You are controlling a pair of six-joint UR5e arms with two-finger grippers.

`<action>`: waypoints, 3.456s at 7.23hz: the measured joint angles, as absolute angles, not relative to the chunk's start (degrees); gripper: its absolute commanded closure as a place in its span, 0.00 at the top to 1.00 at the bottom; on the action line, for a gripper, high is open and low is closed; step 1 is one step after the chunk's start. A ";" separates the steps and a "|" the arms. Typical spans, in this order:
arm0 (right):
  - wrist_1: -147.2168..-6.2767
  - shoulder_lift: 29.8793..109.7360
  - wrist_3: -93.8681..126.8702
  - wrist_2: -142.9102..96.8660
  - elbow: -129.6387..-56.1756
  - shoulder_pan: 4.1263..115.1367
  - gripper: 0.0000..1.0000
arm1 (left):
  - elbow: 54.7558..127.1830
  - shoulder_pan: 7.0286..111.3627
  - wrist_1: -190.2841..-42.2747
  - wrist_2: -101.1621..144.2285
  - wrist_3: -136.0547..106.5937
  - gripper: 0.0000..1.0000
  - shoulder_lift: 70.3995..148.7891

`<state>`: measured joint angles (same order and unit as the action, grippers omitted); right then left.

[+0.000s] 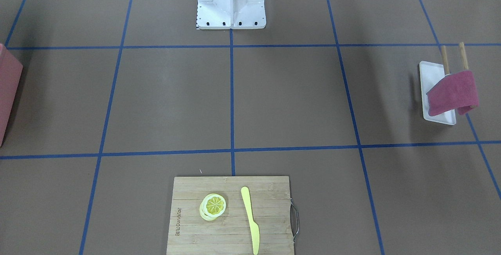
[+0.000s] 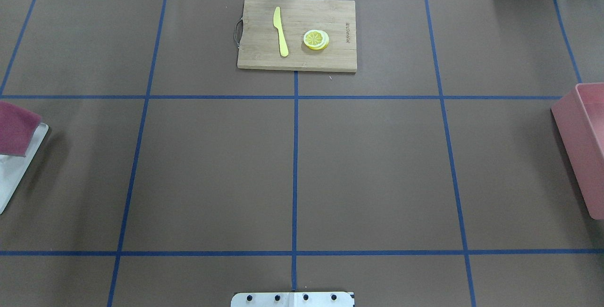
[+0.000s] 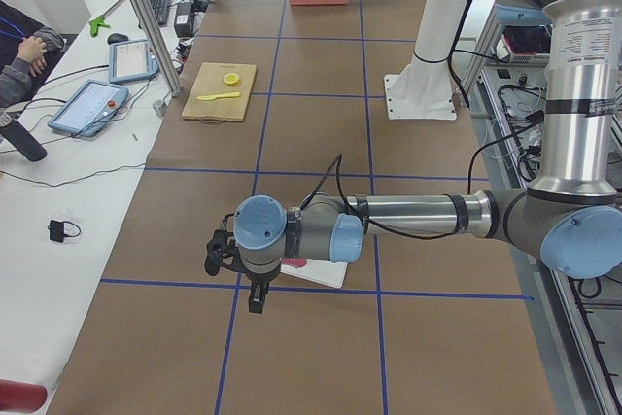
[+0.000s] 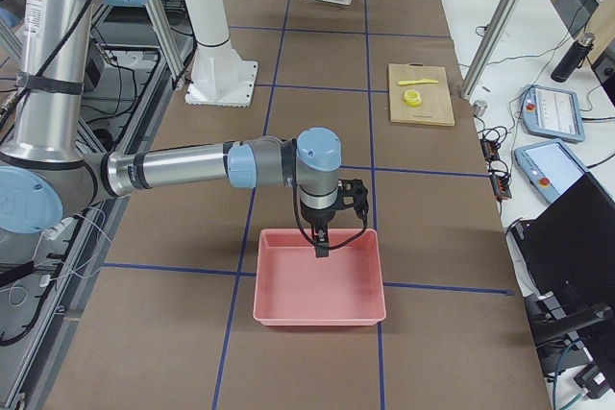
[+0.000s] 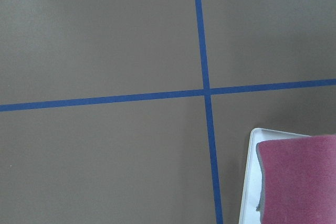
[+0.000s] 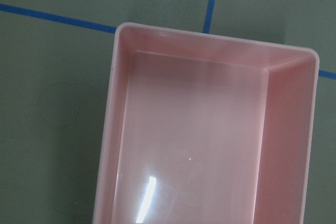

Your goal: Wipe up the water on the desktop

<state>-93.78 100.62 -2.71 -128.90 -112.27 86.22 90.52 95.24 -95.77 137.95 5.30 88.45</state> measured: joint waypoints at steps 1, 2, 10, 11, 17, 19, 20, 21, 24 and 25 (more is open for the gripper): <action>-93.78 99.10 -2.52 -128.77 -113.18 86.22 1.00 | 91.12 95.26 -95.83 138.01 5.42 0.99 88.50; -93.78 97.57 -2.35 -128.68 -113.49 86.27 1.00 | 91.72 95.25 -96.76 138.02 5.52 0.99 88.70; -93.78 96.26 -2.56 -128.91 -113.66 86.48 1.00 | 87.07 91.47 -123.67 144.76 -7.45 0.99 90.74; -93.78 96.30 -2.50 -128.92 -113.65 86.48 1.00 | 87.37 88.96 -125.31 142.13 -13.28 0.99 90.32; -93.84 96.34 -2.46 -128.96 -113.58 86.41 1.00 | 90.04 75.81 -135.52 133.60 -25.63 0.36 81.94; -93.84 96.33 -2.46 -129.01 -113.61 86.41 1.00 | 90.08 75.54 -136.08 133.79 -25.66 0.29 81.82; -93.86 96.33 -2.46 -129.02 -113.61 86.44 1.00 | 90.08 75.52 -136.12 133.82 -25.66 0.29 81.85; -93.86 96.33 -2.46 -129.02 -113.62 86.47 1.00 | 90.09 75.50 -136.14 133.81 -25.66 0.12 81.84; -93.87 96.33 -2.46 -129.04 -113.67 86.46 1.00 | 90.55 75.60 -136.20 133.85 -25.61 0.00 81.67; -93.87 96.33 -2.46 -129.08 -113.68 86.47 1.00 | 90.92 75.71 -136.23 133.86 -25.59 0.00 81.59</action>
<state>-93.87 96.33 -2.46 -129.08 -113.68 86.47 90.92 75.71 -136.23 133.86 -25.59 81.59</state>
